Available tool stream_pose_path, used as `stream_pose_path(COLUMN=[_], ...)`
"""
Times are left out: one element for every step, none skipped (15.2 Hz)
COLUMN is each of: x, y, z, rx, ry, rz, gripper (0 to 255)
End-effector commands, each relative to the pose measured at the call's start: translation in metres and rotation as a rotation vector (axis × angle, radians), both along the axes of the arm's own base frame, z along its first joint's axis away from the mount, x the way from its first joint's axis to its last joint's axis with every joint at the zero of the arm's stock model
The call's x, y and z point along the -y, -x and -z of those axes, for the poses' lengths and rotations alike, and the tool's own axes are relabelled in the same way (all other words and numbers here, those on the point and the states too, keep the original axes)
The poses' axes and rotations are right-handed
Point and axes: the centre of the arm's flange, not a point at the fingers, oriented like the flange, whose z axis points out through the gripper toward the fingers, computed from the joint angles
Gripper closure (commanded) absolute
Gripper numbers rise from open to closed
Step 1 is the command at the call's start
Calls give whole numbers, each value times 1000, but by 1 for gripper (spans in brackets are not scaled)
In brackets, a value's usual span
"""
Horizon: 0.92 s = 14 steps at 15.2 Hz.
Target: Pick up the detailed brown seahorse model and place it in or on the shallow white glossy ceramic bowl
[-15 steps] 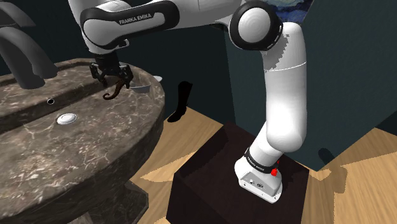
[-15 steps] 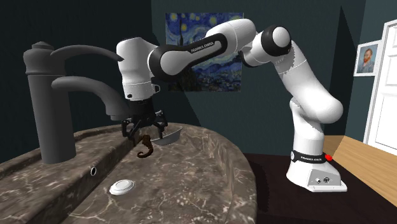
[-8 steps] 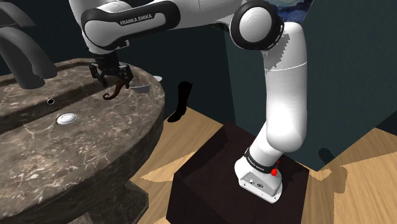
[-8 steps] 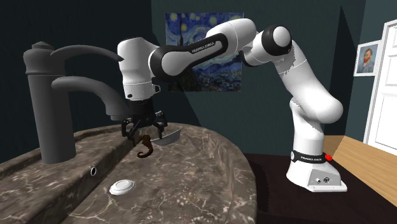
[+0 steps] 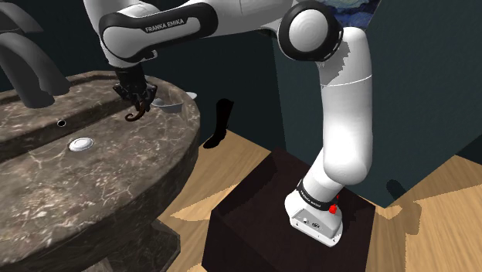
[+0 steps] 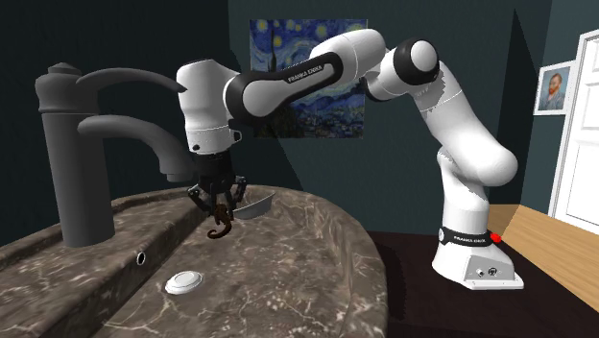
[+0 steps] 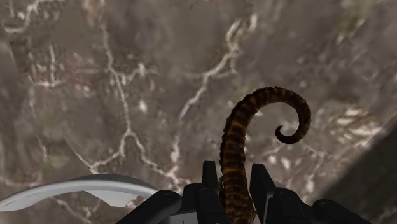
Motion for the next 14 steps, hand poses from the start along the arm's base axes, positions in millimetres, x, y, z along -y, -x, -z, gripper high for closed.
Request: stream_pose_path(x=[1,1,0,0,0,0,0,0,0,0,0,0,0,0], y=[-1,-1,1,1,1,1,1,1,1,1,1,1,1,1], z=[4,4,4,-1,-7,-12,-17,-23,-28,-33,-38,-44,-49,-54], rx=[-6,-5,-6,-6,-6,-6,-6,-6,-6,-6,-6,-6,-6,-6], ry=[3,3,2,2,2,2,2,2,2,2,2,2,2,2], rz=[2,2,3,3,3,3,3,3,3,3,3,3,3,3], gripper=[255,255,255,255,255,255,255,255,255,255,255,255,255,255])
